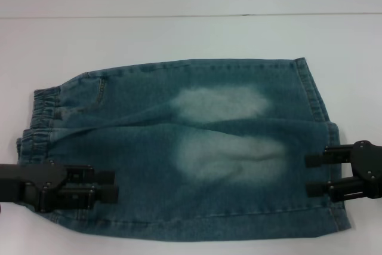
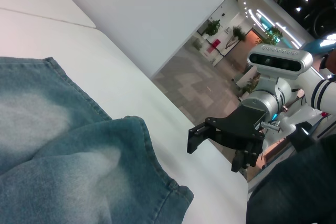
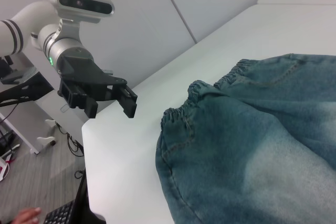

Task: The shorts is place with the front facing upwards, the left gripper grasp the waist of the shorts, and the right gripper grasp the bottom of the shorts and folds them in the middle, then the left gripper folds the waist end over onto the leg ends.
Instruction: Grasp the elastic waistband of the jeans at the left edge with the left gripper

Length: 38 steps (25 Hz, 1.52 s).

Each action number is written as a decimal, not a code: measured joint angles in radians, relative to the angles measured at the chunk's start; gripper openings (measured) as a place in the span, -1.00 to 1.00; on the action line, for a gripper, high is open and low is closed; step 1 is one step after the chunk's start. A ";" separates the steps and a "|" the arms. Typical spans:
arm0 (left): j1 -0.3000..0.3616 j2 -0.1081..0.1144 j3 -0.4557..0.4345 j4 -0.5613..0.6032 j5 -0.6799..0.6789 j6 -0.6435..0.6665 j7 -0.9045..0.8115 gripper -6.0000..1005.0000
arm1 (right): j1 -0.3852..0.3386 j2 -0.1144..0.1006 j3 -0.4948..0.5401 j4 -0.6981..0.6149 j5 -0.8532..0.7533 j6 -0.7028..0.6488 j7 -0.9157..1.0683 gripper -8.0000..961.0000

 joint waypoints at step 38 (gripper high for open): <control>0.038 0.031 -0.169 0.210 0.441 -0.337 -0.112 0.18 | 0.018 0.009 -0.004 0.000 -0.012 -0.001 0.005 0.75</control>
